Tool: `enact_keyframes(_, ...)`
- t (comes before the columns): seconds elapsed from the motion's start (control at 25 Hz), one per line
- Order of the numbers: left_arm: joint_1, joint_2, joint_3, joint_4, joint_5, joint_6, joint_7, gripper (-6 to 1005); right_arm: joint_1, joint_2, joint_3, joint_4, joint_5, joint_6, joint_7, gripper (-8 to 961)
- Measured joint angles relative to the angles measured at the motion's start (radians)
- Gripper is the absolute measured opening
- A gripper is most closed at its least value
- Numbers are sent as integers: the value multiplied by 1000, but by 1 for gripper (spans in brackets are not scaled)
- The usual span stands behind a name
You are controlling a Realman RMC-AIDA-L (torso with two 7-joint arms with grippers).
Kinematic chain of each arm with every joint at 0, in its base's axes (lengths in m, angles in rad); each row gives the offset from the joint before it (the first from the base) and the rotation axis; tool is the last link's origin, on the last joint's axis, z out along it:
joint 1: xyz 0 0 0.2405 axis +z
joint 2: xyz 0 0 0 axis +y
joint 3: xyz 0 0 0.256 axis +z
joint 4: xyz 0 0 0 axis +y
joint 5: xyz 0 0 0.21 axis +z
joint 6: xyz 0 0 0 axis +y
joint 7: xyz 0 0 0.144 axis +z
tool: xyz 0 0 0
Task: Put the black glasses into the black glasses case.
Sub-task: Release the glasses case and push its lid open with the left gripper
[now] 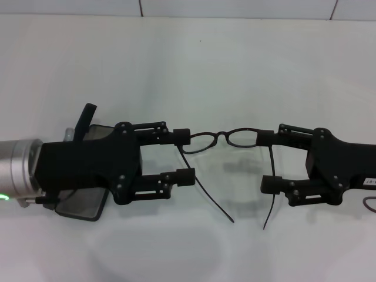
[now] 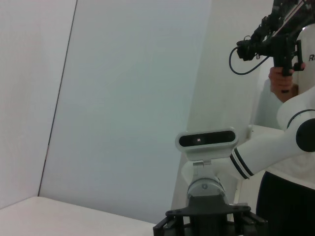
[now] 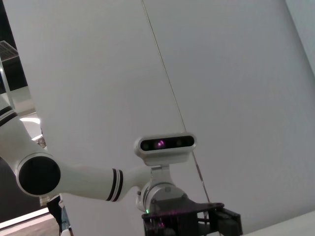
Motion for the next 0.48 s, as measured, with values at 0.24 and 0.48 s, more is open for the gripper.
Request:
enact_keyframes(0.24, 2, 1, 0, 0, -2, 2, 3, 676, 5, 0, 5, -1, 0, 0, 1, 866)
enact_keyframes(0.48, 2, 1, 0, 0, -2, 2, 3, 677, 9, 1, 5, -2, -1, 0, 1, 862)
